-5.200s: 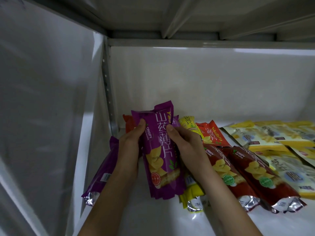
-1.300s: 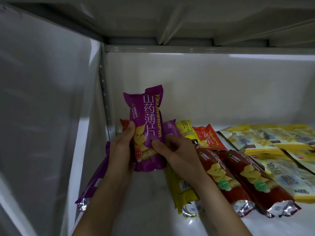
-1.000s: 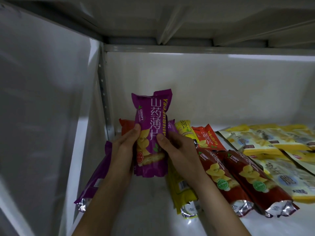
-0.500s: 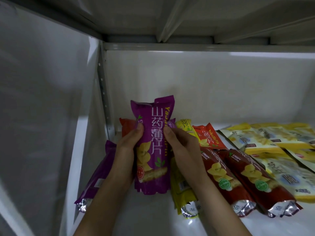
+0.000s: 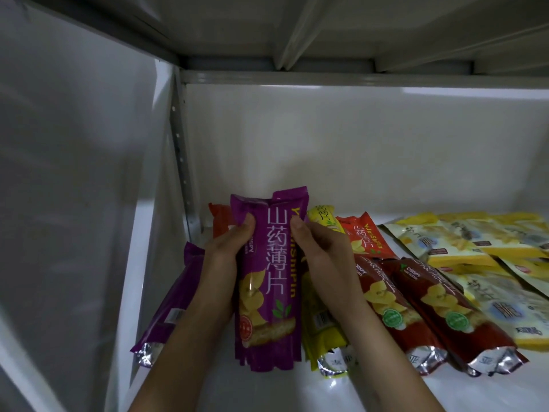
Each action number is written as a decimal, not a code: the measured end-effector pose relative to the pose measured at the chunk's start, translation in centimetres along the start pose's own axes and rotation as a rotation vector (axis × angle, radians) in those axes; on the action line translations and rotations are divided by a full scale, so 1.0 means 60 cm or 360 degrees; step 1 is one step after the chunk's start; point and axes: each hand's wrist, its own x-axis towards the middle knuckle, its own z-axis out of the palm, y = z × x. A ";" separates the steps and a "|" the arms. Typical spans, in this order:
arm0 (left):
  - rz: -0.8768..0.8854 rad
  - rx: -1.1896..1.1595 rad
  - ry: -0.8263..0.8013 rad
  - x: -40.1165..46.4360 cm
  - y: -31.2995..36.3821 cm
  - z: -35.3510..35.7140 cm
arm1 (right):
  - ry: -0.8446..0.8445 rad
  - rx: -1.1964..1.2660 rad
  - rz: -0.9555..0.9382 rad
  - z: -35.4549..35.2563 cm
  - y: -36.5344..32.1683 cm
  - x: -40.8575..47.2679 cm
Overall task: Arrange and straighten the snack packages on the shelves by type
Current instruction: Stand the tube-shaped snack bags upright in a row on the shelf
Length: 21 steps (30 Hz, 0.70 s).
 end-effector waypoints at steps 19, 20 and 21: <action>-0.0052 0.0296 -0.0117 -0.001 -0.008 0.008 | 0.0067 0.0278 0.0222 -0.012 0.003 0.007; -0.0057 0.0295 -0.0102 0.000 -0.009 0.008 | 0.0081 0.0267 0.0241 -0.013 0.007 0.009; -0.0050 0.0294 -0.0078 0.001 -0.010 0.009 | 0.0079 0.0254 0.0257 -0.013 0.009 0.010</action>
